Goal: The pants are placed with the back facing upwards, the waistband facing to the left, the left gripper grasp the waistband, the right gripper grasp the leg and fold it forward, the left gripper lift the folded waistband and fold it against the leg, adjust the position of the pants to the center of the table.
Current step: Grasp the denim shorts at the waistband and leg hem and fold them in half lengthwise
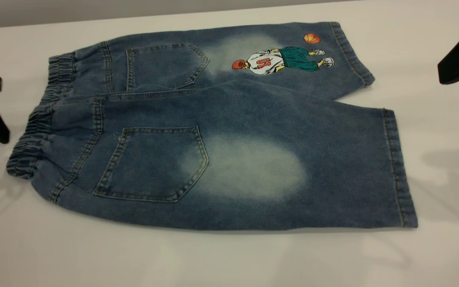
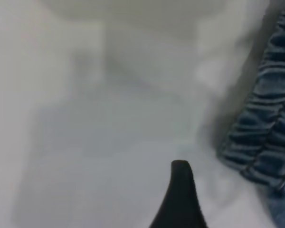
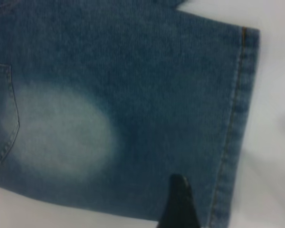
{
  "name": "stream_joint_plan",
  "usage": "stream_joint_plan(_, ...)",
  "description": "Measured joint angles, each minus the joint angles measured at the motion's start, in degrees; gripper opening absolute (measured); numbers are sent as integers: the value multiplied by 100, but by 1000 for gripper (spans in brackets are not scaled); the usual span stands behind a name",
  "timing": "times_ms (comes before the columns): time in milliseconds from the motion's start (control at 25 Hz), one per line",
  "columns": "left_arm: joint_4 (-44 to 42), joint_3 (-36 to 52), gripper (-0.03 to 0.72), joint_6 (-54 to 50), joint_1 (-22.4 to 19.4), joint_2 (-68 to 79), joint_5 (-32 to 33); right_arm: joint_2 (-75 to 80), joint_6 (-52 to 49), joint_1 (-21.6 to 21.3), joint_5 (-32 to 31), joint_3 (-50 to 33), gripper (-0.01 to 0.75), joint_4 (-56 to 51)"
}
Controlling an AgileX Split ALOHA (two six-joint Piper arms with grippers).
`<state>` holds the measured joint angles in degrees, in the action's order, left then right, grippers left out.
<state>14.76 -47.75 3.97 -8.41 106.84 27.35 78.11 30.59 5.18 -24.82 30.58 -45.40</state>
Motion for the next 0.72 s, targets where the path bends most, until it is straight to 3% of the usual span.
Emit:
stream_joint_plan(360, 1048, -156, 519, 1020, 25, 441, -110, 0, 0, 0, 77, 0, 473, 0)
stream_joint_plan(720, 1082, -164, 505, 1110, 383, 854, -424, 0, 0, 0, 71, -5, 473, 10)
